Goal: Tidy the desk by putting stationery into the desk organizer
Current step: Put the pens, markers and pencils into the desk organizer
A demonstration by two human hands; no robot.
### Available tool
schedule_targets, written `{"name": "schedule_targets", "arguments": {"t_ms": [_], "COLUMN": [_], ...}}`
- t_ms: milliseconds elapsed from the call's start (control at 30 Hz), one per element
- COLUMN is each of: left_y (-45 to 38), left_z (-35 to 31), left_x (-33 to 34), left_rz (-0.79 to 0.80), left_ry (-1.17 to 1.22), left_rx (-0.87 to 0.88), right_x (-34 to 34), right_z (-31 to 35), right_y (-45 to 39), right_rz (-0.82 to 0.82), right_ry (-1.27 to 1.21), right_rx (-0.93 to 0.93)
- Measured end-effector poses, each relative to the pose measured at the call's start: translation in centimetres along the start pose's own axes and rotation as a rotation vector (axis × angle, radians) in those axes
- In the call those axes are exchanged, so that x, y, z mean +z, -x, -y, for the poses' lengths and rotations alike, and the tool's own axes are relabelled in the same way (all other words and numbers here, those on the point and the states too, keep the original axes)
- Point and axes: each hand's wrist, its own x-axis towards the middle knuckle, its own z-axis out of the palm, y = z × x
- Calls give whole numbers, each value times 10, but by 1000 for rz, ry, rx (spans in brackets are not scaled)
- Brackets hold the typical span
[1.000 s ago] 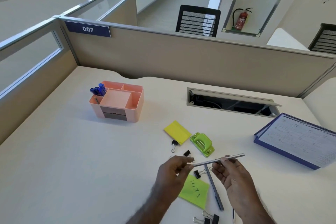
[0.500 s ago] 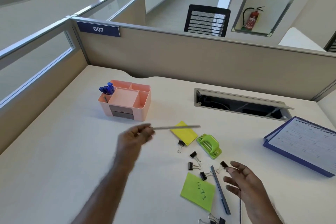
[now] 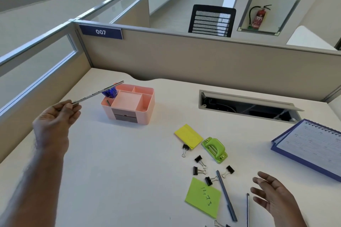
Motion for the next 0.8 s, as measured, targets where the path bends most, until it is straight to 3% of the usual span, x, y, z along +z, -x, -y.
{"name": "schedule_targets", "arguments": {"t_ms": [233, 433, 800], "left_y": [-17, -33, -37], "left_z": [-3, 16, 30], "left_x": [-16, -25, 20], "left_rz": [-138, -140, -108], "left_ry": [-133, -377, -750], "left_rx": [147, 176, 327], "right_x": [7, -6, -11], "right_z": [7, 5, 7], "right_y": [0, -5, -2], "right_rz": [47, 1, -39], "right_ry": [26, 40, 109], "right_rx": [-17, -27, 14]}}
